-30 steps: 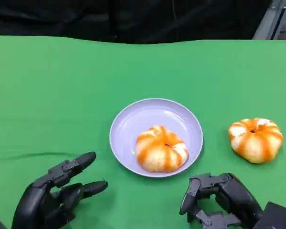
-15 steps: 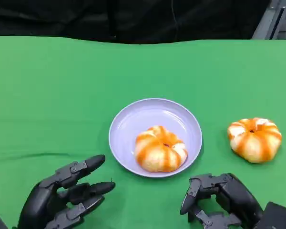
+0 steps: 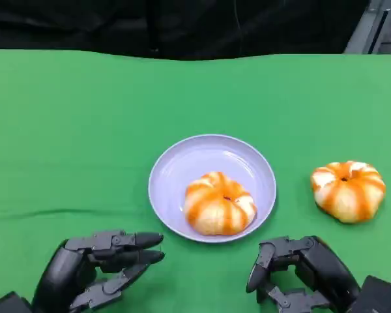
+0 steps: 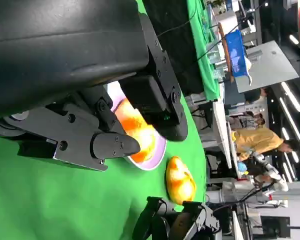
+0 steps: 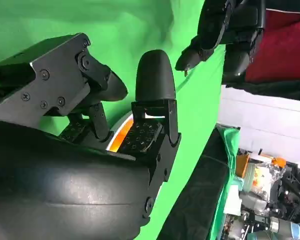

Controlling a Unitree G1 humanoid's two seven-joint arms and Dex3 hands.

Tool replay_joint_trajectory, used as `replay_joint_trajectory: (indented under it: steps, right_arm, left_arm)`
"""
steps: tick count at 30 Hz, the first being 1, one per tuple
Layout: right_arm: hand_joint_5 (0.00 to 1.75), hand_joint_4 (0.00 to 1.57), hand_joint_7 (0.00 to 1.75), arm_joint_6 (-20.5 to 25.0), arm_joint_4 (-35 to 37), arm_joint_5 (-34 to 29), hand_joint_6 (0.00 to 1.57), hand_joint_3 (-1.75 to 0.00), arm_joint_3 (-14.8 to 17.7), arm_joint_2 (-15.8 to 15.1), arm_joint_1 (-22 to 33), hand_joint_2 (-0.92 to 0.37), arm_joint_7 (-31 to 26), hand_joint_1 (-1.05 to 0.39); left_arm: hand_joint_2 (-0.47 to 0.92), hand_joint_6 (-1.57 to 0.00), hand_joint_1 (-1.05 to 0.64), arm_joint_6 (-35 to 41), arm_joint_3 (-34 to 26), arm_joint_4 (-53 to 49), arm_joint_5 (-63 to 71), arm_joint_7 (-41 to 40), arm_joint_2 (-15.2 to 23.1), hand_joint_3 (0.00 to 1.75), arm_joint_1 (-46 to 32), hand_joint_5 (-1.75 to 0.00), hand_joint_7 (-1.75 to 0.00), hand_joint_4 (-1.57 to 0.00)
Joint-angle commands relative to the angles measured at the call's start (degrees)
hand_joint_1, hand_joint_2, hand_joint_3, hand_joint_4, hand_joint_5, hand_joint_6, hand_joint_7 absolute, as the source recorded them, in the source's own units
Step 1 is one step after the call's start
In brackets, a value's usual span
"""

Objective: Grasp the bread from the table and place it into the plate.

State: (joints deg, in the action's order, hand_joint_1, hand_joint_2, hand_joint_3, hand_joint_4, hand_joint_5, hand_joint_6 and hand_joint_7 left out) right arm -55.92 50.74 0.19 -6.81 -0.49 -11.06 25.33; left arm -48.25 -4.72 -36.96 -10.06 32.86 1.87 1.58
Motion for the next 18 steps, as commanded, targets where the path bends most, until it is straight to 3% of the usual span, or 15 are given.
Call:
replay_joint_trajectory:
  steps: [1, 2, 5, 8, 13, 18]
  right_arm:
    - [1.32, 0.99, 0.99, -0.61, 0.46, 0.71, 1.0, -1.06, 0.74, -0.84, -0.17, -0.54, -0.07, 0.01]
    - [1.33, 0.99, 0.99, -0.54, 0.48, 0.78, 1.0, -1.07, 0.74, -0.83, -0.17, -0.55, 0.01, 0.01]
    - [1.33, 0.99, 0.99, -0.58, 0.6, 0.76, 1.0, -1.07, 0.74, -0.81, -0.24, -0.55, 0.0, 0.01]
    - [1.32, 0.99, 0.99, -0.63, 0.66, 0.6, 1.0, -1.07, 0.75, -0.85, -0.34, -0.54, -0.16, 0.01]
    - [1.31, 0.99, 0.98, -0.46, 0.58, 0.64, 1.0, -1.05, 0.74, -0.86, -0.33, -0.56, -0.12, 0.02]
    - [1.31, 0.99, 0.98, -0.38, 0.63, 0.89, 1.0, -1.04, 0.7, -0.68, -0.35, -0.56, 0.09, 0.02]
  left_arm:
    - [0.92, -1.07, 0.01, -3.04, 0.19, -1.85, 1.78, -2.21, 1.1, 0.48, 0.52, -0.88, -0.66, -0.95]
    - [0.91, -1.01, 0.02, -3.16, 0.26, -2.02, 1.93, -2.46, 1.09, 0.51, 0.51, -1.04, -0.82, -0.9]
    - [0.89, -0.97, 0.02, -3.25, 0.56, -2.25, 2.58, -3.42, 1.08, 0.53, 0.33, -1.14, -0.93, -0.87]
    - [0.84, -0.92, -0.02, -2.65, 0.96, -2.22, 3.75, -5.09, 0.97, 0.63, -0.11, -1.39, -1.12, -0.84]
    - [0.8, -0.84, -0.05, -1.83, 1.7, -1.89, 5.46, -7.5, 0.95, 0.73, -0.67, -1.56, -1.3, -0.8]
    - [0.77, -0.81, -0.07, -1.53, 2.57, -1.47, 5.67, -8.45, 0.99, 0.77, -1.0, -1.63, -1.36, -0.77]
